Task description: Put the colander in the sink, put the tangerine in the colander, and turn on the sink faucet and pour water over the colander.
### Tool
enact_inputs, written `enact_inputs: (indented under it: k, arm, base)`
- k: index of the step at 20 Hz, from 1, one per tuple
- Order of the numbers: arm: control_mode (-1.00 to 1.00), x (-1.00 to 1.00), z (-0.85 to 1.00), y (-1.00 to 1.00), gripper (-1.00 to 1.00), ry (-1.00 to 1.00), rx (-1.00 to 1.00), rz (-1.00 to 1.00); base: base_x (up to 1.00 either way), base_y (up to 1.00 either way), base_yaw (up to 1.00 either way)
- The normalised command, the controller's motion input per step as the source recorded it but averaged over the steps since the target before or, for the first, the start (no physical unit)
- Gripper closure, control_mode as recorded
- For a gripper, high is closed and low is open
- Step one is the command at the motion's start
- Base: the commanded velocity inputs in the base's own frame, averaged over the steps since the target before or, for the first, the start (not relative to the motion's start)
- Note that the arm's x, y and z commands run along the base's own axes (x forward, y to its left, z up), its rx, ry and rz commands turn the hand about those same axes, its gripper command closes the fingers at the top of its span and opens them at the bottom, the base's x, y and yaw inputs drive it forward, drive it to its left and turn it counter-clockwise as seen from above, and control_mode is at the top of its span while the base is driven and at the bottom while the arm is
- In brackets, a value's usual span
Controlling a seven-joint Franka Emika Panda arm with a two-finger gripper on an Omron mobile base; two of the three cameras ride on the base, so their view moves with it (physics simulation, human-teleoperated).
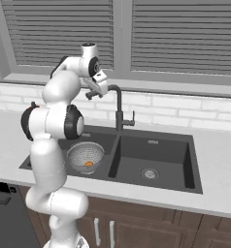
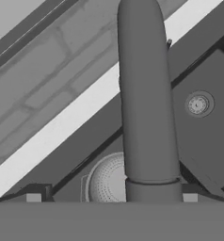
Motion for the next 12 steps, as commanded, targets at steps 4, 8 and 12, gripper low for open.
enact_inputs:
  k: [4, 8, 12]
  arm:
    - [-1.0, 0.24, -0.4, 0.12, -1.0, 0.0, 0.02, -0.08]
    - [-1.0, 0.26, -0.37, 0.11, -1.0, 0.0, 0.02, -0.08]
    - [-1.0, 0.16, -0.37, 0.08, -1.0, 0.01, 0.03, -0.06]
  base:
    - [0.0, 0.0, 0.0]
    - [0.0, 0.0, 0.0]
    - [0.0, 0.0, 0.0]
